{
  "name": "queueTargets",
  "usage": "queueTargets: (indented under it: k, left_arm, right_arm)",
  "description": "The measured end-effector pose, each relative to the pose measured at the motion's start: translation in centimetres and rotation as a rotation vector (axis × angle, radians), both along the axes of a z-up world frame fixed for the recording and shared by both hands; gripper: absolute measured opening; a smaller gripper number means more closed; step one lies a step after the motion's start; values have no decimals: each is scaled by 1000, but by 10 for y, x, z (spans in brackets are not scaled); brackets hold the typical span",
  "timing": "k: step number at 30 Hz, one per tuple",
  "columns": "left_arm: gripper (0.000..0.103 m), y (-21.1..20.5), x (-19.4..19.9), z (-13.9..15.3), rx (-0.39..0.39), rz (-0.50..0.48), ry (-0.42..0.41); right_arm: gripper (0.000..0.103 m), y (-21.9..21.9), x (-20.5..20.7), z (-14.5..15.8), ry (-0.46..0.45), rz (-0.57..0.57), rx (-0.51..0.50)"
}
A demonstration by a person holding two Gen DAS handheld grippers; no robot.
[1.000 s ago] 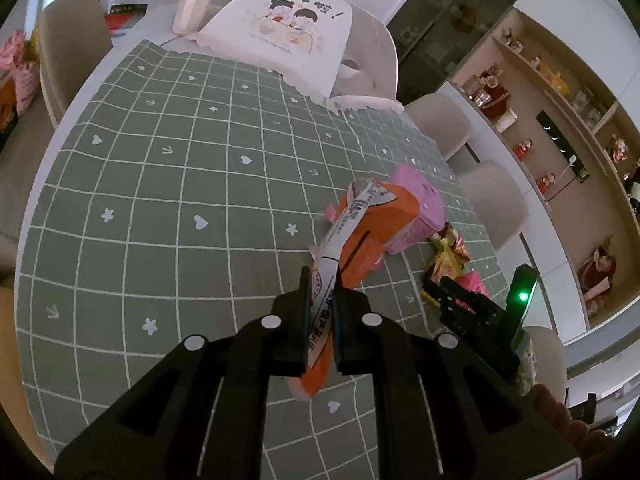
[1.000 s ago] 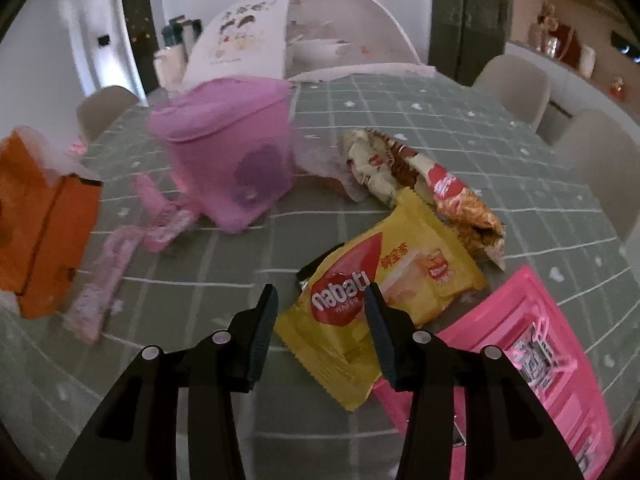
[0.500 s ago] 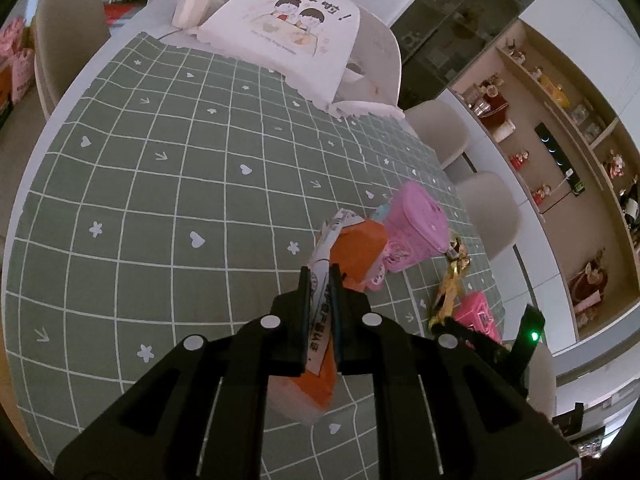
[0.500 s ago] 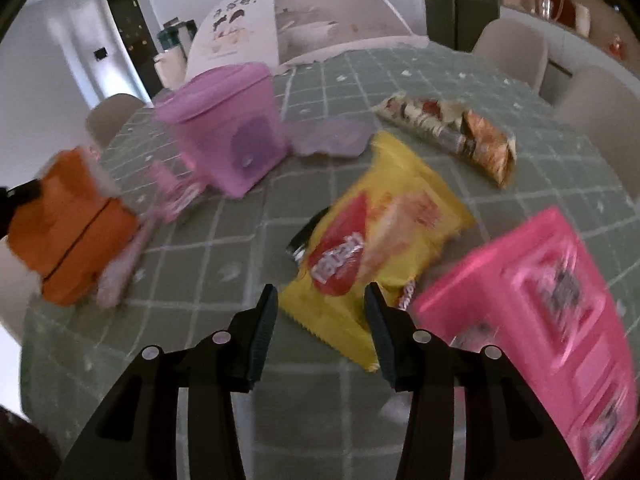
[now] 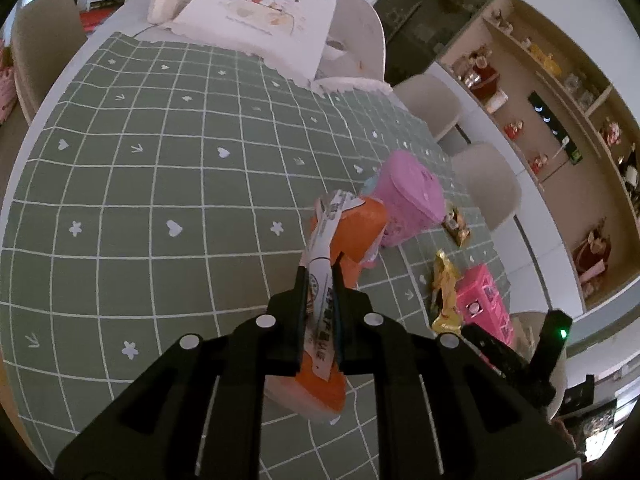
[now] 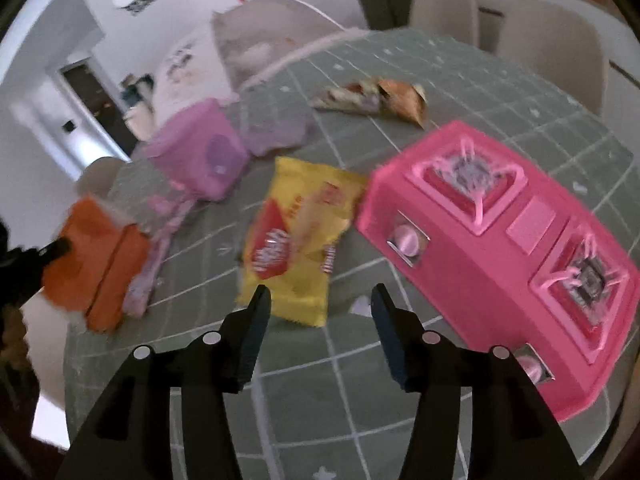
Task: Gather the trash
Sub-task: 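Grasp the yellow Nabati wafer pack with the right tool while the left tool holds the orange bag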
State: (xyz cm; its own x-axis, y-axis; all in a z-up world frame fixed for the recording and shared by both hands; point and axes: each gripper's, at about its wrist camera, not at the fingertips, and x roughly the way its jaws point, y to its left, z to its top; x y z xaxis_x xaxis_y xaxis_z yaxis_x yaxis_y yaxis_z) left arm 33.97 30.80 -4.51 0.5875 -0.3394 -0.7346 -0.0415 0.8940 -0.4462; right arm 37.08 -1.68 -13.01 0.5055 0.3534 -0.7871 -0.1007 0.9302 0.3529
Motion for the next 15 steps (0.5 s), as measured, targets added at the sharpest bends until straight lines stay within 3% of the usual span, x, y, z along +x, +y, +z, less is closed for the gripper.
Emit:
queueTargets:
  k: [9,15]
  left_arm:
    - [10,-8,-1,2,65,-22,-2]
    - [10,-4,1,1,85,-4,12]
  right_arm:
    - [57,40,44,-3,-10,31,-35]
    - [70,63,54,-7,-19,73,-116]
